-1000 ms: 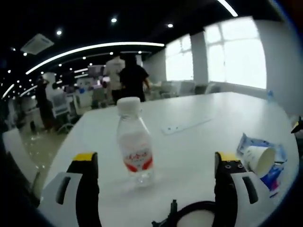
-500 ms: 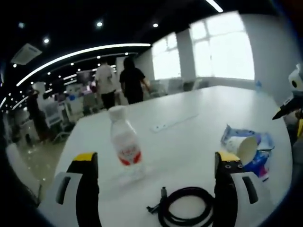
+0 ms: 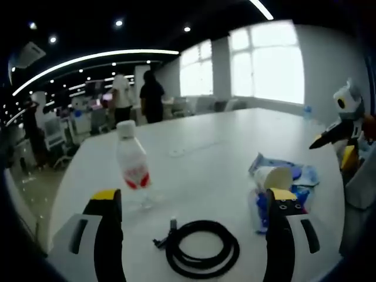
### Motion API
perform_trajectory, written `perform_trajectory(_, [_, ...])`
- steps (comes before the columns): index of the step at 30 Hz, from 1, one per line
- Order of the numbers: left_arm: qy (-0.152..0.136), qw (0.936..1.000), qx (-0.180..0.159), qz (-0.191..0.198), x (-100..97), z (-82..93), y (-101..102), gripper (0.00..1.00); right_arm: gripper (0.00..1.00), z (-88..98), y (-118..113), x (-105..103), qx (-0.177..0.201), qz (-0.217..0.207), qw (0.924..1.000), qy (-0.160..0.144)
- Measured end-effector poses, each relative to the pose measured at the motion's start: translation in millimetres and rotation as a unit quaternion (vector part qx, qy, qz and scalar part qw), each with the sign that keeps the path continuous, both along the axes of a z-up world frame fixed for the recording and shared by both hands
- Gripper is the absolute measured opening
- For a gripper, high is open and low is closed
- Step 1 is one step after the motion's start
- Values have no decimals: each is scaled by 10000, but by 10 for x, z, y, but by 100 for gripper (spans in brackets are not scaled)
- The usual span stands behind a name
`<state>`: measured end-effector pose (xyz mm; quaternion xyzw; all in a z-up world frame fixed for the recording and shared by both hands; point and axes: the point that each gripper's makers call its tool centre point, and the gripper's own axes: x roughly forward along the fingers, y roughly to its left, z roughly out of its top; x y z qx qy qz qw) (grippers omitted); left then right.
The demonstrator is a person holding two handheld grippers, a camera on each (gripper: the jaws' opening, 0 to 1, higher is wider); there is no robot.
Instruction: Arrange the tabletop items into an orderly group along one side of the table until the central work area is clear of visible clutter.
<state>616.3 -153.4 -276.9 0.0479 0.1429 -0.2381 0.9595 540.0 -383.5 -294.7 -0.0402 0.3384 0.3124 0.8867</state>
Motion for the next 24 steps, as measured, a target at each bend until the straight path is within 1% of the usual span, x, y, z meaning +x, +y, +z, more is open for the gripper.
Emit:
perform_trajectory(4, [32, 9999, 33, -100, -107, -5, -63, 99, 99, -10, 73, 63, -11, 113, 9999, -81])
perform_trajectory(5, [84, 9999, 44, -114, -144, -19, -79, 99, 99, -27, 100, 81, -49, 185, 9998, -103])
perform_trajectory(6, [144, 9998, 38, -147, -175, -37, -96, 99, 98, -39, 111, 91, -70, 213, 9997, -102])
perform_trajectory(10, [222, 9995, -41, -234, -294, -77, -158, 99, 92, -58, 193, 152, -86, 358, 9992, -179])
perform_trajectory(13, [228, 9993, -84, -273, -347, -84, -190, 99, 91, -103, 242, 196, -138, 415, 9989, -141])
perform_trajectory(14, [234, 9994, -81, -258, -355, -84, -193, 99, 89, -100, 269, 218, -137, 462, 9986, -207])
perform_trajectory(17, [211, 9994, -90, -247, -369, -68, -198, 99, 85, -113, 318, 263, -210, 514, 9981, -274])
perform_trajectory(19, [197, 9993, -142, -294, -385, -53, -230, 99, 84, -122, 334, 318, -289, 502, 9976, -385])
perform_trajectory(21, [224, 9990, -123, -378, -411, -62, -268, 99, 85, -141, 342, 368, -355, 485, 9971, -473])
perform_trajectory(24, [257, 9987, -81, -428, -436, -79, -286, 99, 80, -157, 351, 411, -335, 484, 9970, -508])
